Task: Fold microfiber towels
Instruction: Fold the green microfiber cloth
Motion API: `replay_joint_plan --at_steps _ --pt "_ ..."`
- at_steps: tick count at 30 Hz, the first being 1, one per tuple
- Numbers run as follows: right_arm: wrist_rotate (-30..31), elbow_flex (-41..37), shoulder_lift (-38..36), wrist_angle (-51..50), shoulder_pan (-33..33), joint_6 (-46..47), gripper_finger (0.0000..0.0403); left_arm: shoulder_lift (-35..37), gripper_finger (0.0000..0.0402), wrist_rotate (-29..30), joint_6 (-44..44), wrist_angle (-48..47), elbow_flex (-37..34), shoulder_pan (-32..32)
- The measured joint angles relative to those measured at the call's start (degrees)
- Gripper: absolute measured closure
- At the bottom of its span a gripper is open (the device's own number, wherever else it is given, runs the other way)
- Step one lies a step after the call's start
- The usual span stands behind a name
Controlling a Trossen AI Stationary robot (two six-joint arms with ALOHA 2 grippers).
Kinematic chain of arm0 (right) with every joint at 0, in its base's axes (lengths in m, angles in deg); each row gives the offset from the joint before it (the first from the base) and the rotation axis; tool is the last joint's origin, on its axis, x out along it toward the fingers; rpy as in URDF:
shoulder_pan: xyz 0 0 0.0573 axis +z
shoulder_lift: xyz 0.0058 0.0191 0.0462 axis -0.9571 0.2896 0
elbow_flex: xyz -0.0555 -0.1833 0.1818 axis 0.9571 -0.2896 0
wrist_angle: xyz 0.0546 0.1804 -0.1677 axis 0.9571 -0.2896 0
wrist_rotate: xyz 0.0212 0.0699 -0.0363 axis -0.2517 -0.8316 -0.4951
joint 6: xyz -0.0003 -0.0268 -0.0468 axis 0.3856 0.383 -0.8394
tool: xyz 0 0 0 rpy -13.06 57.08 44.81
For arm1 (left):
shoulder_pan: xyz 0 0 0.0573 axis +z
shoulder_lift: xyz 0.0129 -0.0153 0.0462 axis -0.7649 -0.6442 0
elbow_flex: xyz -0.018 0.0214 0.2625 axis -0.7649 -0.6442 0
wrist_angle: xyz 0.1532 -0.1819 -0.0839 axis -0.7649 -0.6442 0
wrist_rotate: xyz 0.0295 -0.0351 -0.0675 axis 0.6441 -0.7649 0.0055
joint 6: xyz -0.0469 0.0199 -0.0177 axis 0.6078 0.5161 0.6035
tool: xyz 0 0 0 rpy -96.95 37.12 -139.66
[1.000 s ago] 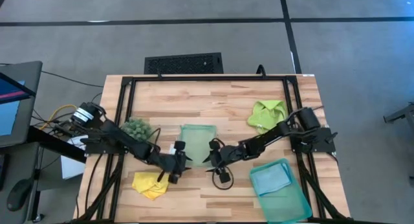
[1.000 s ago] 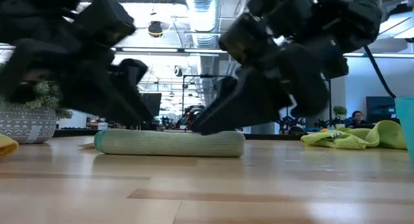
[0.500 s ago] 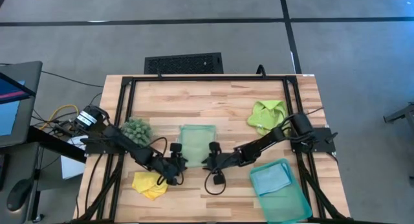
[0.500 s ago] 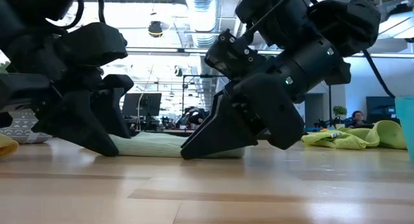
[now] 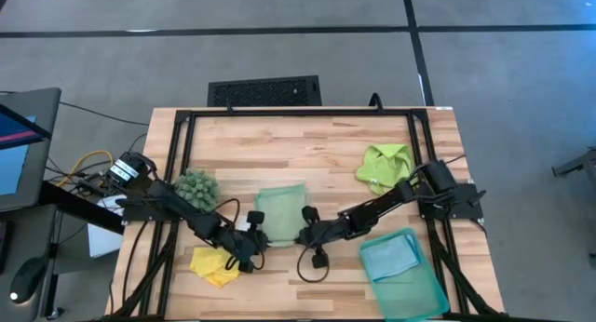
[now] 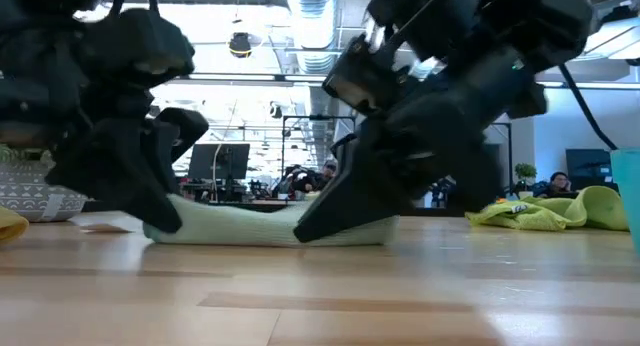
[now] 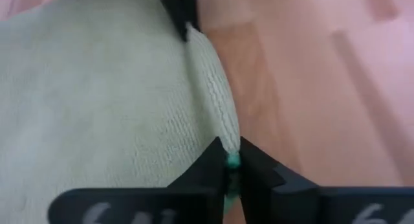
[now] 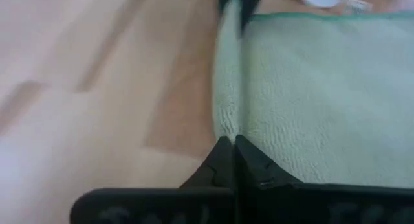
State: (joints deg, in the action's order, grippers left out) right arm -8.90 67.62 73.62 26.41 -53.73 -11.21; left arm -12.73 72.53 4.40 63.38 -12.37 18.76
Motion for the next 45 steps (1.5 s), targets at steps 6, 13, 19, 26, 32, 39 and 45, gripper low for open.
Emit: replay_joint_plan --at_steps 6,13,19,26,32,39,45 --pt "-5.24 -0.11 -5.05 -4.86 0.31 3.10 0.0381 0.04 0.0390 -4.04 1.35 -0.31 2.91 -0.02" --pt "-10.76 -0.22 -6.41 -6.03 1.30 4.29 0.0393 1.44 0.0296 -15.96 6.45 -17.99 12.27 0.67" --pt "-10.70 -0.22 -6.11 -5.36 2.17 6.40 0.0382 1.42 0.0266 -3.48 5.54 -27.54 15.75 1.46" --pt "-10.68 -0.20 -6.11 -4.97 3.45 7.07 0.0391 0.74 0.0319 -2.78 5.25 -9.43 8.62 7.54" --pt "-10.57 -0.18 -6.25 -4.85 4.35 8.76 0.0383 -3.54 0.0366 -6.62 6.05 4.79 1.90 9.55" --pt "-10.75 -0.09 -11.30 -4.80 5.37 11.68 0.0394 -7.48 0.0391 -8.03 5.60 13.33 2.26 7.97" --pt "-11.14 -0.04 -14.35 -12.26 2.72 16.65 0.0394 -3.21 0.0393 -8.88 6.46 1.13 6.49 7.26"
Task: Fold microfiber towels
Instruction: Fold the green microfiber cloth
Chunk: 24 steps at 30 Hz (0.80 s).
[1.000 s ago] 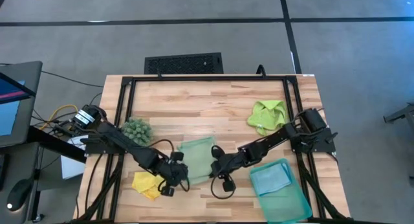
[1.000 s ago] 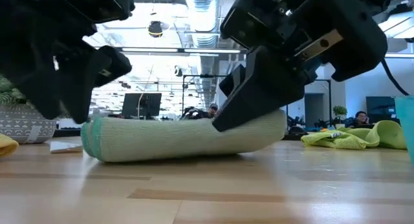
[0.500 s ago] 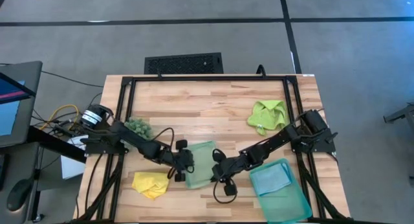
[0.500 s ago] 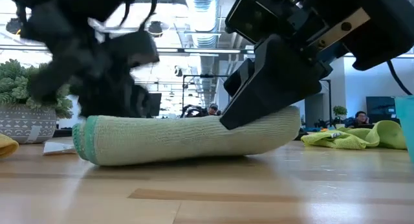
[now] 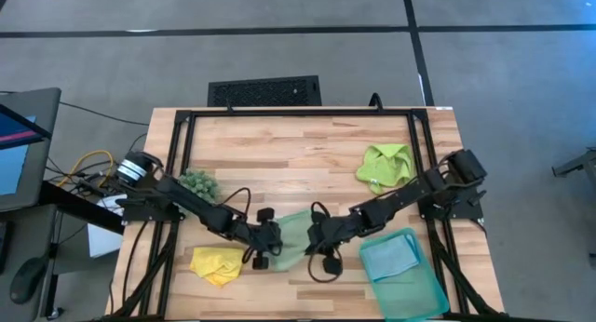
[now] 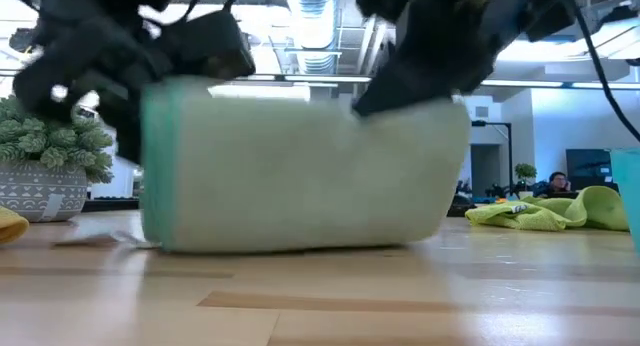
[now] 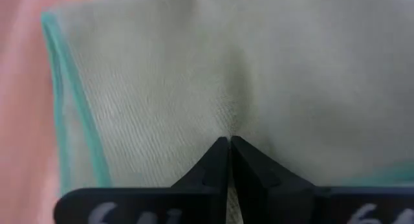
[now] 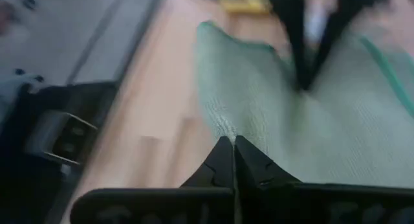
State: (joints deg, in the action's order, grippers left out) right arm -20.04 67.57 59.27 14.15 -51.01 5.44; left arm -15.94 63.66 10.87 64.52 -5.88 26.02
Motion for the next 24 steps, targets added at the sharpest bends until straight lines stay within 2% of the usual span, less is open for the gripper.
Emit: replay_joint_plan --at_steps 5,7,11,16,24 --pt "-3.56 0.04 0.61 -1.68 -2.21 0.22 0.0391 5.16 0.0393 4.73 2.63 -14.07 1.00 0.75" --pt "-4.28 0.00 0.66 -1.80 -2.66 0.22 0.0387 5.92 0.0393 5.07 3.47 -15.86 0.57 2.11" --pt "-4.84 0.02 0.61 -2.25 -3.04 0.00 0.0391 5.18 0.0393 3.83 3.32 -14.24 -3.00 4.30" --pt "-5.59 0.02 0.31 -2.92 -2.66 -0.05 0.0390 5.18 0.0393 1.41 2.16 -6.67 -6.23 4.96" --pt "-5.78 0.00 0.28 -2.18 0.41 -5.05 0.0382 9.12 0.0393 -0.20 -2.80 -0.58 -4.63 3.56"
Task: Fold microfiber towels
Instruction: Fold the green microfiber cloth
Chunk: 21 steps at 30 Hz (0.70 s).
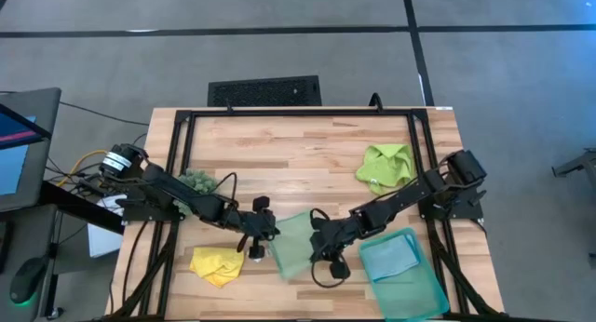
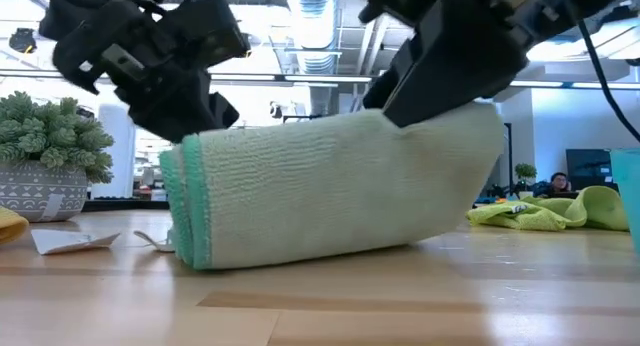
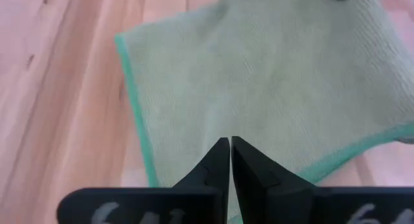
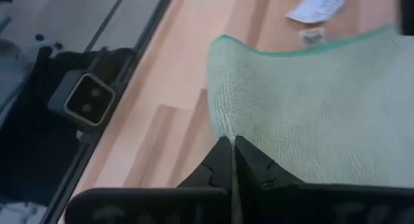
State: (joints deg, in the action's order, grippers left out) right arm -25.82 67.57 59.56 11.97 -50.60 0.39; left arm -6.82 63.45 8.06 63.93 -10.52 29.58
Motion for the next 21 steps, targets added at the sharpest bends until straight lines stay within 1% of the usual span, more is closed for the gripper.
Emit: replay_joint_plan --at_steps 3,5,7,12,14,17,20,21 --pt "0.33 0.02 0.99 0.61 1.72 -1.90 0.0378 0.12 0.0393 -0.18 0.09 1.35 0.27 -0.32" --pt "0.43 0.00 2.49 0.42 3.03 -3.95 0.0363 -0.23 0.0393 -1.28 0.23 3.12 0.40 -0.52" --pt "0.36 -0.02 4.14 1.79 4.29 -5.43 0.0339 -0.31 0.0393 -1.37 1.05 3.02 0.42 -0.91" --pt "0.73 0.00 4.15 2.66 6.49 -10.80 0.0258 -0.37 0.0393 -0.75 3.95 3.44 0.40 -1.81" --pt "3.81 -0.07 3.66 3.87 7.60 -11.60 0.0228 -0.37 0.0393 -0.39 4.71 4.10 0.40 -2.25" --pt "8.96 0.09 3.59 7.19 8.95 -11.71 0.0192 -0.40 0.0393 2.14 5.64 4.10 0.40 -3.09" --pt "14.71 -0.02 4.28 7.46 9.44 -9.13 0.0176 -0.82 0.0393 4.23 7.09 4.33 0.42 -3.74" --pt "15.43 0.07 4.28 7.93 9.41 -8.42 0.0175 -1.46 0.0393 4.40 8.11 4.89 0.42 -3.74"
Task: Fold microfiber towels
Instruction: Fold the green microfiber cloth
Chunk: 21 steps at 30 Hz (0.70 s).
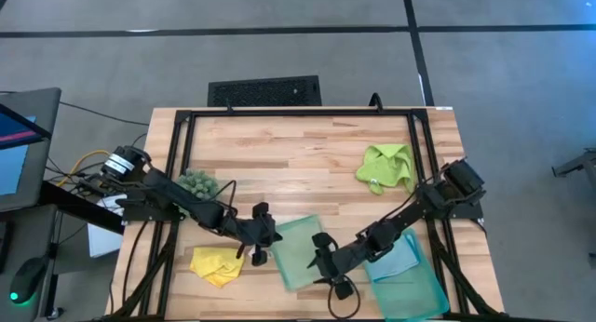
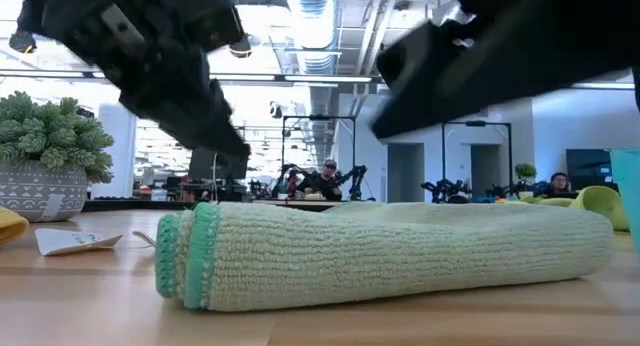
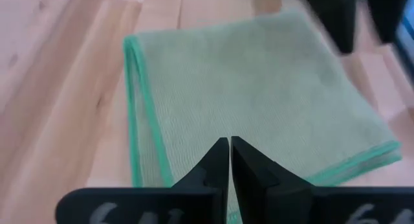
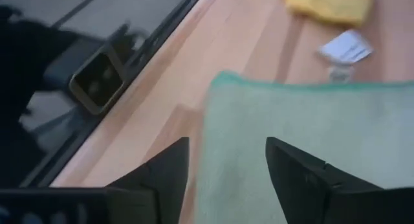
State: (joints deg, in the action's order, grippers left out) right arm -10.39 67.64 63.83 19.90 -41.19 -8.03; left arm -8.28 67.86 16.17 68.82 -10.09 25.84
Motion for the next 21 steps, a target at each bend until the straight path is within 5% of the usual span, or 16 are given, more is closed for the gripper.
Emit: replay_joint_plan --at_steps 11,21 --pt "-1.40 2.47 7.36 4.77 0.68 -0.16 0.0188 -11.73 0.0393 -7.21 5.46 9.62 -0.44 0.16" --pt "0.22 9.63 14.23 -1.63 1.79 -1.30 0.0241 -10.68 0.0393 -8.95 3.07 7.43 0.13 1.20"
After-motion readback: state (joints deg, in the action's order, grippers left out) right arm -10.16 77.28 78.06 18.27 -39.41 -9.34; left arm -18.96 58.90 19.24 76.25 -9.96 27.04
